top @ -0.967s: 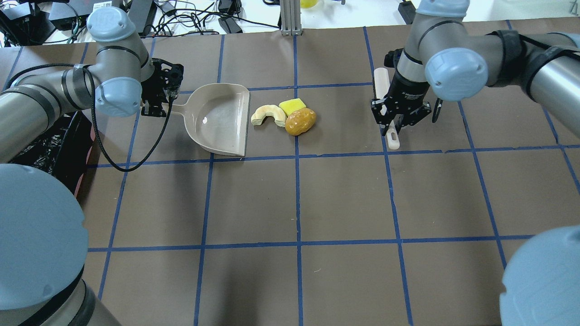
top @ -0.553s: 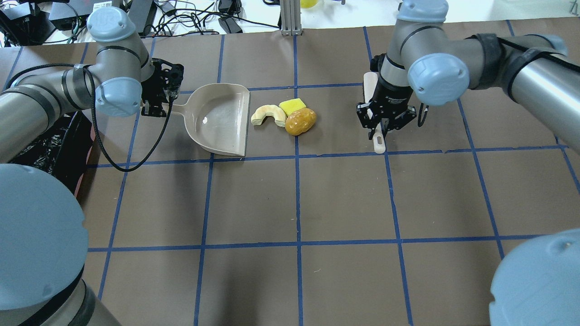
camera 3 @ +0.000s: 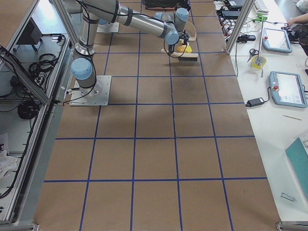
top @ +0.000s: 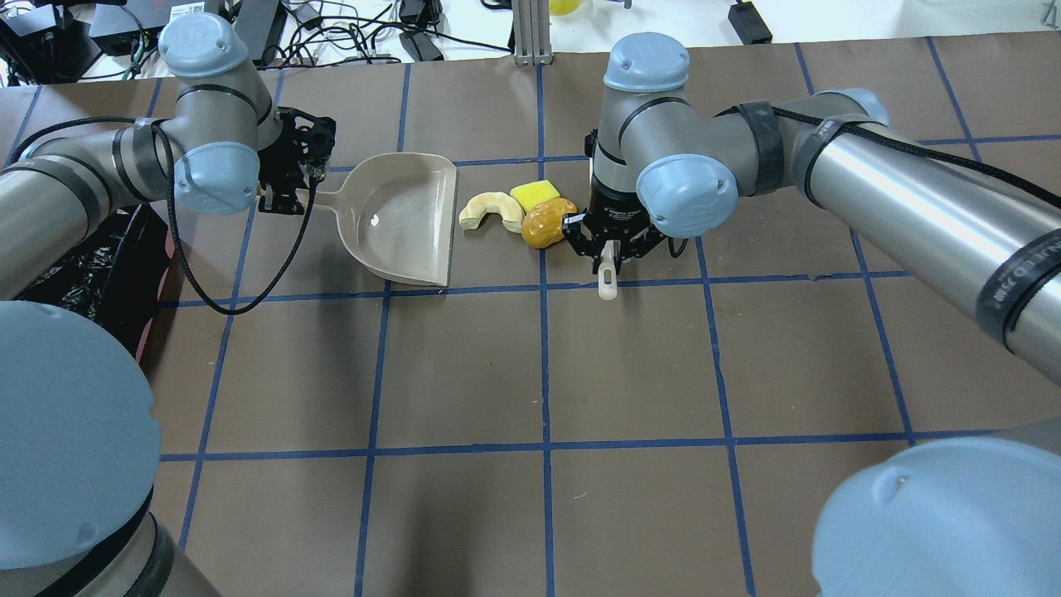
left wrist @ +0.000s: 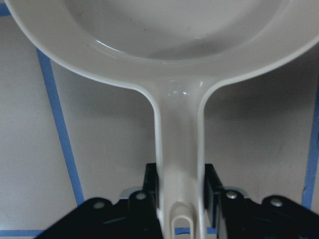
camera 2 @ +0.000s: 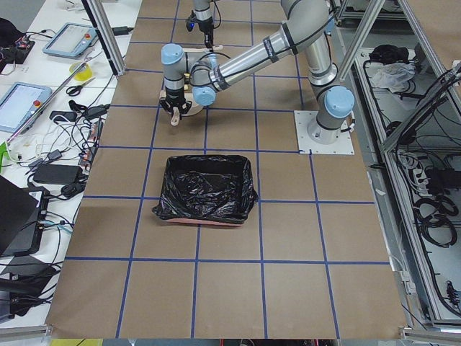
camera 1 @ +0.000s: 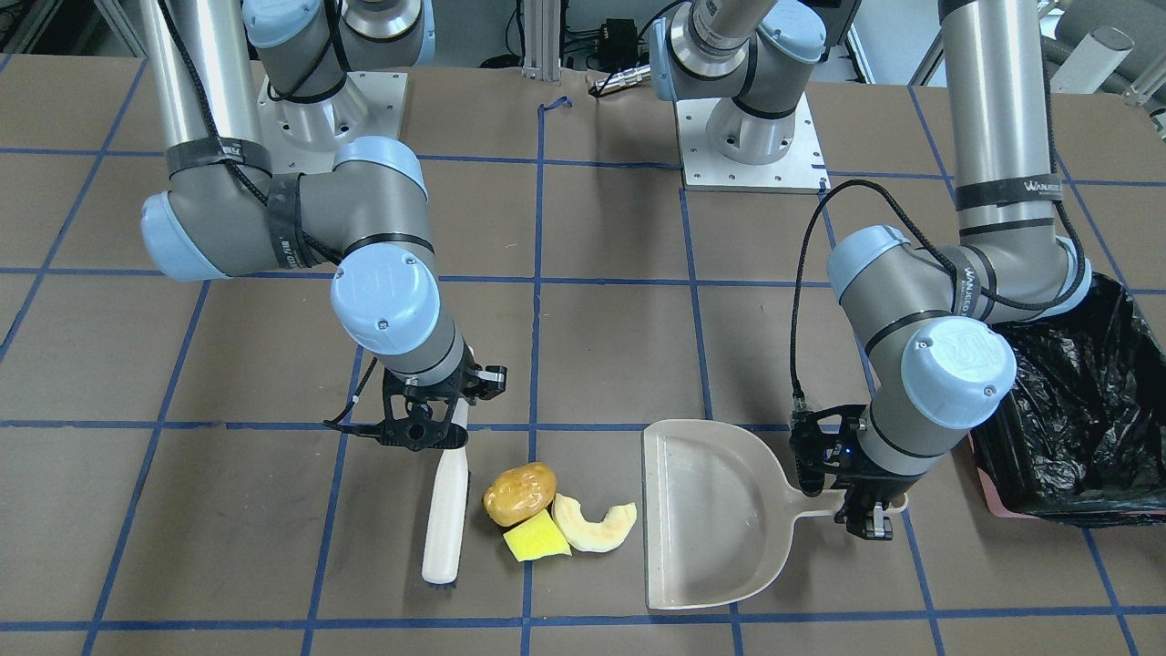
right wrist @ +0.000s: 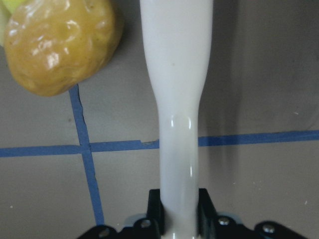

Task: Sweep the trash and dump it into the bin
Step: 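Sweep the sponge, banana piece and potato into the dustpan with the right gripper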

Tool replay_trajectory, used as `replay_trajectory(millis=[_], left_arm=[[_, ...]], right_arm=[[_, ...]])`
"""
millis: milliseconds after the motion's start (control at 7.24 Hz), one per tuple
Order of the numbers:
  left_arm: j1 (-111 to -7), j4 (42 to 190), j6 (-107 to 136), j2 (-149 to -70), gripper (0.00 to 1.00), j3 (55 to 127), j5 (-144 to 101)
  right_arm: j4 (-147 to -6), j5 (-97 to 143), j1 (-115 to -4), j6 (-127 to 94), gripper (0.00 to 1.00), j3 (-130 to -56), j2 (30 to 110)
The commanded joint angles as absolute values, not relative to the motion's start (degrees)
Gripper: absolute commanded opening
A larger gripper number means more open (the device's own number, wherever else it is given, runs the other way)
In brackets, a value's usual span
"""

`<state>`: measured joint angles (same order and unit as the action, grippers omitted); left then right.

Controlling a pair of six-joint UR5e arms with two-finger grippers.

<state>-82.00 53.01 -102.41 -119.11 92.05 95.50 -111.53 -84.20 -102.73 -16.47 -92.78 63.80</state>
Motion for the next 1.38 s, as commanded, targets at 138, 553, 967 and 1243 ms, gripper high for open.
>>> replay_trajectory(millis=[138,553,967,1243], left_arm=[[-82.1,53.0,-102.5,-119.0,0.0,92.1,95.4],[-82.0,53.1,-102.6,-118.8,0.0,92.2,95.5],[-82.0,53.2,-102.9,-117.9,0.0,92.6,95.4],[-82.0,53.2,-102.8,-117.7,0.0,92.6,95.4]], right_arm=[[-113.1,-84.2,-106.3,-22.1,0.0,-89.9,60.9],[-113.3,-84.2,-110.6,-28.0,0.0,-84.3,56.8],[-115.0,-84.2,-115.2,-33.8,0.0,-81.0,54.1],[-117.2,-84.2,-118.2,-39.0,0.0,-78.9,52.0]])
